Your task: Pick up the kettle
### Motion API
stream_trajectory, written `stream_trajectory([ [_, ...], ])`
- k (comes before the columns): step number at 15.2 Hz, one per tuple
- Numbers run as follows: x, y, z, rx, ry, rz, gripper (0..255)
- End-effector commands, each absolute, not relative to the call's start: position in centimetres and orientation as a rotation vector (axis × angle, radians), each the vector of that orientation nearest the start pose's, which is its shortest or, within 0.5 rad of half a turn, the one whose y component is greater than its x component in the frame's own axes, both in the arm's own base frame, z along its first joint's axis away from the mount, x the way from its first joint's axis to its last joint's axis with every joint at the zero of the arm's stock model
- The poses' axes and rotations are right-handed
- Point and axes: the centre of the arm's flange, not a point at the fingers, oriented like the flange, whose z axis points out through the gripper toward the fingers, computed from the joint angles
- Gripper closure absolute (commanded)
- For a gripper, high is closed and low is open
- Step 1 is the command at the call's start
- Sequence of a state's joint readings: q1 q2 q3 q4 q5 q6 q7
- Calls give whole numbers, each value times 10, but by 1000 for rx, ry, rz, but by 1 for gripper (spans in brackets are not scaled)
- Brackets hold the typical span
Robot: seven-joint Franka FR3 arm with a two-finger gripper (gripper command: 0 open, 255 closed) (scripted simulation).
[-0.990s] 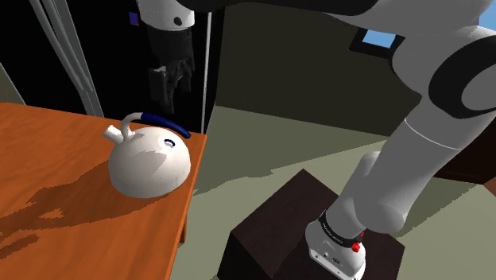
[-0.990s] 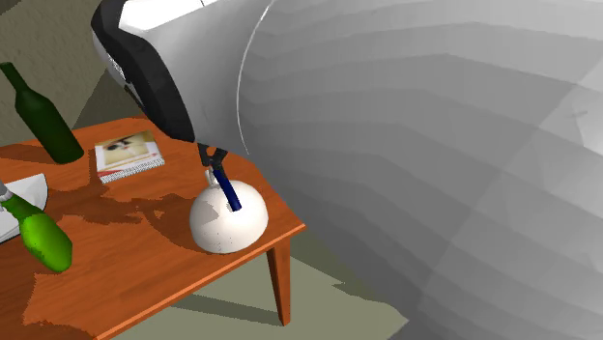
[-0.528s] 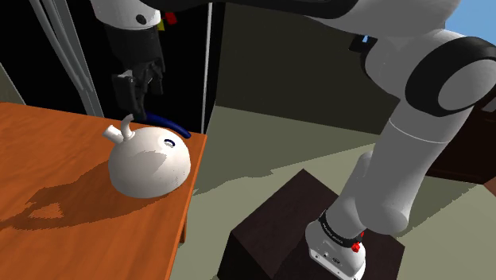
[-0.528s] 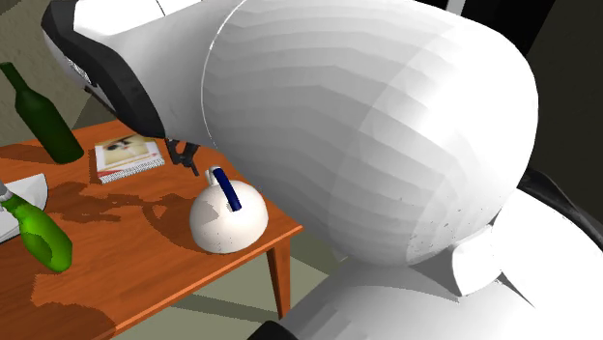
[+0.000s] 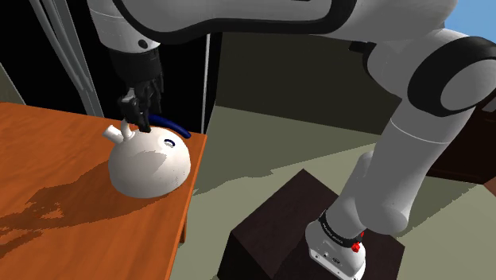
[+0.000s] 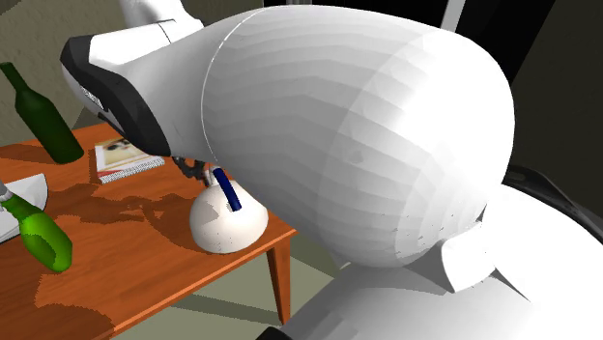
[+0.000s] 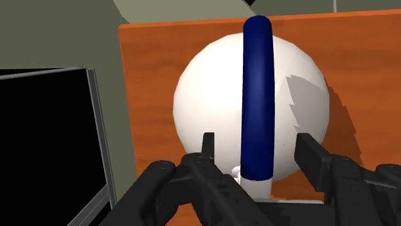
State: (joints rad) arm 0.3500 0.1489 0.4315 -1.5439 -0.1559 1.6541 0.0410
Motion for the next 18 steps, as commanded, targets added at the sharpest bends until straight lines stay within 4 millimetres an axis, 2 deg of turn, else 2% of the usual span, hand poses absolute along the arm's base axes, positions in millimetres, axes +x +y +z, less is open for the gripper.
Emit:
stream_trajectory([
  [1,449,400,565,-3011,-1188,-24,255],
  [9,449,400,565,-3011,-1189,-24,255],
  [18,449,400,613,-3011,-1189,-24,255],
])
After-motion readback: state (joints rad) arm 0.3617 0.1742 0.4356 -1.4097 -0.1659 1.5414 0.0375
